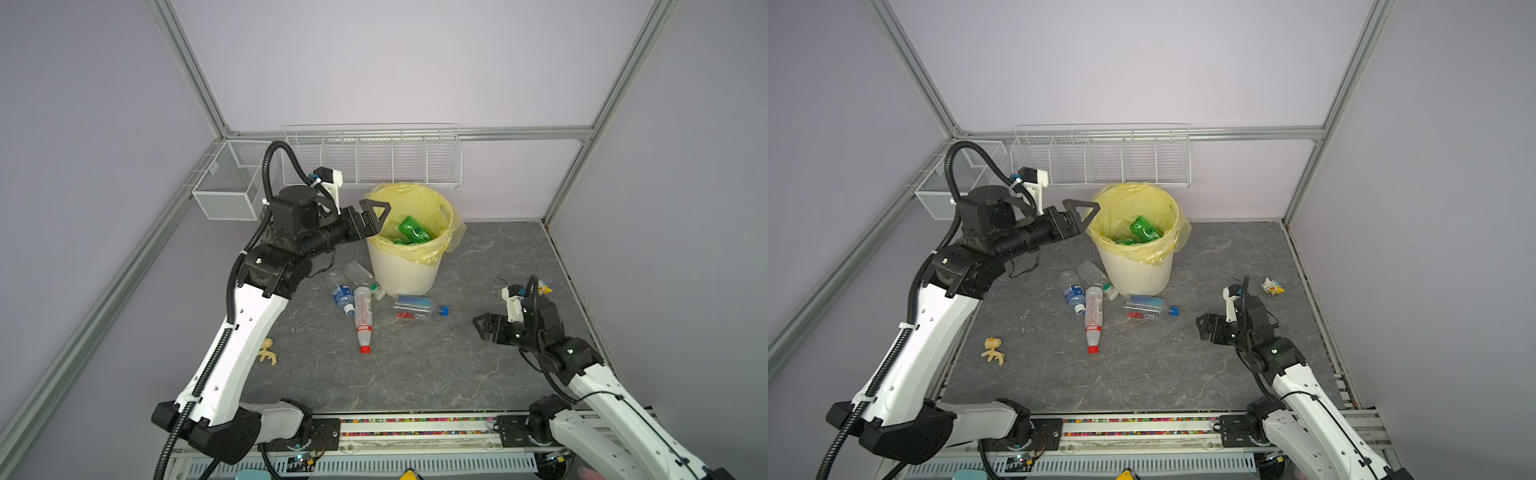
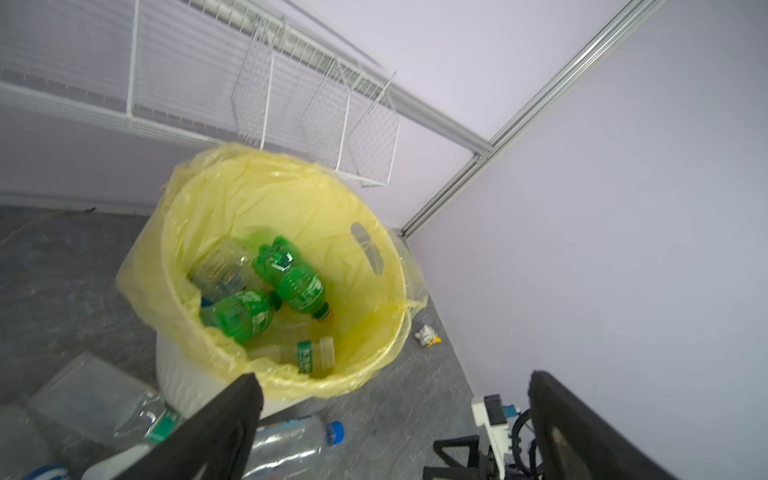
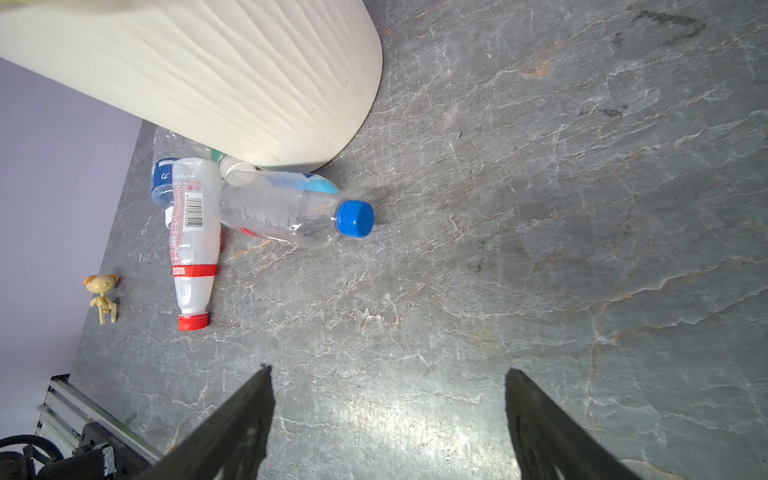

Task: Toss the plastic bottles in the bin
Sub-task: 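Open the left gripper to drop the green bottle into the bin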

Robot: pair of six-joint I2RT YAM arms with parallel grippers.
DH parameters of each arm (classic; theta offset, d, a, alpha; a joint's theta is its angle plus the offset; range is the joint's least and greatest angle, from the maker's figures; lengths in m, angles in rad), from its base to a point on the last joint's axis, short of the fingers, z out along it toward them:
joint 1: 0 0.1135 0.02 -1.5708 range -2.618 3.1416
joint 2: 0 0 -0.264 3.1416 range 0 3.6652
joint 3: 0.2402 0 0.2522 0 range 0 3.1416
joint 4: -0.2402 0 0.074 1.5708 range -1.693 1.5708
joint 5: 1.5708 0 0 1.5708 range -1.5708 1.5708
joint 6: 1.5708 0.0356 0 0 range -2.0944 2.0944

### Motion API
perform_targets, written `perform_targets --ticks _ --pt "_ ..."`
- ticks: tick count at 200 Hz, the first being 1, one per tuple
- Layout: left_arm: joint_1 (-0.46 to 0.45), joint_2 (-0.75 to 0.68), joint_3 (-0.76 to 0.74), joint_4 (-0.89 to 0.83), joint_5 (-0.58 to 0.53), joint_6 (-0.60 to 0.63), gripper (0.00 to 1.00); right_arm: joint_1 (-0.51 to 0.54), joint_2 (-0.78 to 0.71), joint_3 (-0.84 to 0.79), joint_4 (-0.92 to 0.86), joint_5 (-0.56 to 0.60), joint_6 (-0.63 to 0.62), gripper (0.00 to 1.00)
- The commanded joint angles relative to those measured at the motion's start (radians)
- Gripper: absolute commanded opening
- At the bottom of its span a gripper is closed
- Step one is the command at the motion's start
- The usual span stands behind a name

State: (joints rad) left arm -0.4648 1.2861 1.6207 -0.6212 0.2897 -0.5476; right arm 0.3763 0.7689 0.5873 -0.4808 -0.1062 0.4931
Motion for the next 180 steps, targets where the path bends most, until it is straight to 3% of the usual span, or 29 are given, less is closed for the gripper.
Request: perform_targets --ticks 1,50,70,86,147,180 --pt "0.003 -0.048 -0.099 -0.028 -0.041 0.034 1.0 0.014 -0.015 0.02 0.019 -0.025 -0.024 0.88" --pt "0.006 -0.157 -0.283 -0.015 -0.076 -0.005 1.0 0.041 -0.002 0.026 0.089 -0.086 -0.066 0.88" --pt "0.009 -0.223 -0.422 0.105 0.032 -0.075 1.0 0.053 -0.024 -0.011 0.193 -0.117 -0.076 0.88" --pt "0.008 -0.268 -0.532 0.187 0.044 -0.129 1.0 0.058 -0.029 -0.022 0.238 -0.113 -0.098 0.88" --pt "0.017 -0.321 -0.613 0.067 -0.148 -0.005 1.0 0.067 -0.025 -0.043 0.349 -0.125 -0.123 0.88" --pt "0.018 -0.322 -0.652 0.063 -0.192 0.002 1.0 0.074 0.065 -0.012 0.333 -0.116 -0.172 0.88"
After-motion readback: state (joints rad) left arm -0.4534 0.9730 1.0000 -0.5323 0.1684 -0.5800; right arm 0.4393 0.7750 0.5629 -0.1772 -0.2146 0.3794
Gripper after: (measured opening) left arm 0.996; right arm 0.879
